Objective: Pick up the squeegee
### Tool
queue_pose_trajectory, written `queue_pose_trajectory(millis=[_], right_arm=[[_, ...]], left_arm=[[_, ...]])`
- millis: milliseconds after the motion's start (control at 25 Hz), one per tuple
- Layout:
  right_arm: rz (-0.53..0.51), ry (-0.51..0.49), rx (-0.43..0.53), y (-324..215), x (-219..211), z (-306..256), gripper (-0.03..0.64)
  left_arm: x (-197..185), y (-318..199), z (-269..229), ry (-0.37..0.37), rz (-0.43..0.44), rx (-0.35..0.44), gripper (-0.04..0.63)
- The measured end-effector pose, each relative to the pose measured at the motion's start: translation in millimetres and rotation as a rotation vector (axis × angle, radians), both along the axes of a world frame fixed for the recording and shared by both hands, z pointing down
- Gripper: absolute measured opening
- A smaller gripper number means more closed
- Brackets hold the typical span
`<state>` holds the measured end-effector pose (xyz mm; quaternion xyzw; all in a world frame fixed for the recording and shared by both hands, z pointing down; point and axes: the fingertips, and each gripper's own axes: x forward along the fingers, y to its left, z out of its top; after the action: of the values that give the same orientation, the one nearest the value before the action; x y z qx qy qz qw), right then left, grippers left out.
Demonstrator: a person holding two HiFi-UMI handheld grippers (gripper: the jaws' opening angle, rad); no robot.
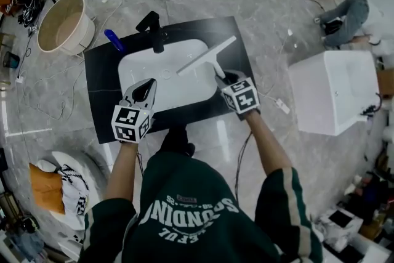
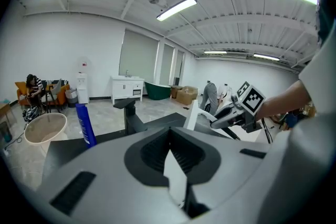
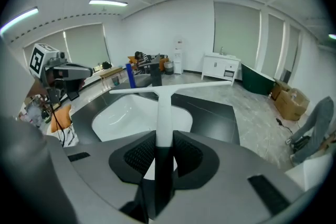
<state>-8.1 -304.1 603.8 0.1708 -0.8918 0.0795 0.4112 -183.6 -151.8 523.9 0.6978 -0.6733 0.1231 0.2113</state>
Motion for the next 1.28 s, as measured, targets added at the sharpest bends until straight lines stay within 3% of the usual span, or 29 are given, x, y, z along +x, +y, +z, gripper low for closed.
queue_pose_trajectory(millis=[200, 440, 1280], right_arm=[[-0.063, -0.03, 0.013, 30.5, -26.9, -11.4, 0.087], [-0.064, -0.064, 0.026, 53.8, -40.9, -17.3, 0.087], [0.129, -0.163, 0.025, 53.0, -35.3, -33.6, 0.087]], left_arm=[[-11.4, 23.7, -9.0, -0.013, -0.044, 0.018, 0.002], [-17.4, 45.5, -14.7, -0.029, -0.079, 0.028, 0.002], [-32.2, 37.7, -31.5, -0.041, -0.098, 0.062, 0.002]])
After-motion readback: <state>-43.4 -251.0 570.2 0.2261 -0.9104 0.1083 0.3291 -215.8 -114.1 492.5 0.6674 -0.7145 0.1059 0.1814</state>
